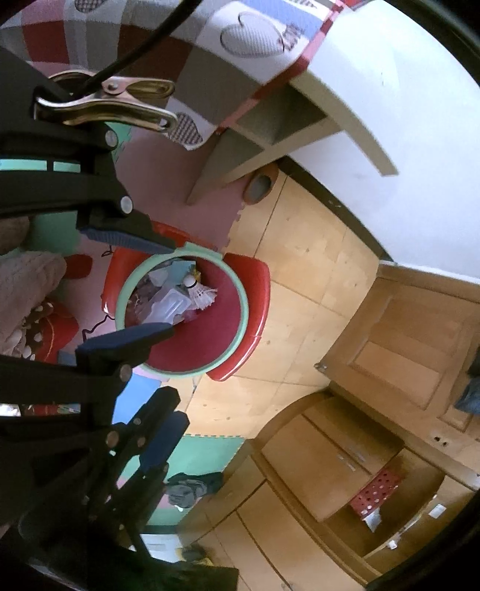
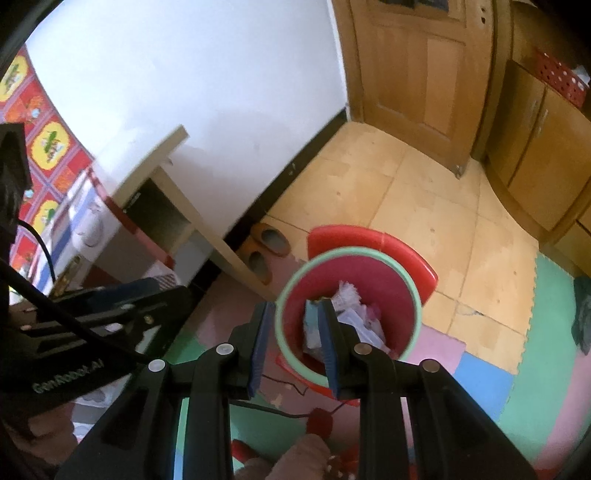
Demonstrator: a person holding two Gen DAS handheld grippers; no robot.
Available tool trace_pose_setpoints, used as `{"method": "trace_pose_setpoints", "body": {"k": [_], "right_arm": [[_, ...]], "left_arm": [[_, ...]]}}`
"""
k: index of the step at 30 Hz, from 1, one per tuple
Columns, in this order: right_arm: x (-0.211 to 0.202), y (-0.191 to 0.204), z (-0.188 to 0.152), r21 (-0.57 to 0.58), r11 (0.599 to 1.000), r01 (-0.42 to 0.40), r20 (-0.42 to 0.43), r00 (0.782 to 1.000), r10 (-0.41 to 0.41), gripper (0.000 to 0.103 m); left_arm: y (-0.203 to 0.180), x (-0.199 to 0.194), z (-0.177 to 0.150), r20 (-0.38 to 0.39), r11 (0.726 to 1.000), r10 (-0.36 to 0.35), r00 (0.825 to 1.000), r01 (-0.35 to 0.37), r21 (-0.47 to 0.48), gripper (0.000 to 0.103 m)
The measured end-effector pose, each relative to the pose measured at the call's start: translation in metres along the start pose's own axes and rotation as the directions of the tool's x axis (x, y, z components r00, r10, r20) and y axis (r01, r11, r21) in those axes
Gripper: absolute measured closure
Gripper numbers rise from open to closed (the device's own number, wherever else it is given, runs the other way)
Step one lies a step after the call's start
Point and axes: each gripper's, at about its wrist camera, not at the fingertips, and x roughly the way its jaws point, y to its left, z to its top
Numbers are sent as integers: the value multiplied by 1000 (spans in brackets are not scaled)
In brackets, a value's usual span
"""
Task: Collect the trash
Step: 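Move both open grippers back from the bucket to the quilt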
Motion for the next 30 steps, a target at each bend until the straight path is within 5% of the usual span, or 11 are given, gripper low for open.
{"method": "trace_pose_setpoints", "body": {"k": [30], "right_arm": [[-61, 174, -3, -270, 944, -188, 37, 978, 205, 76]], "left_arm": [[122, -158, -55, 164, 961, 174, 971, -131, -244, 63]]}}
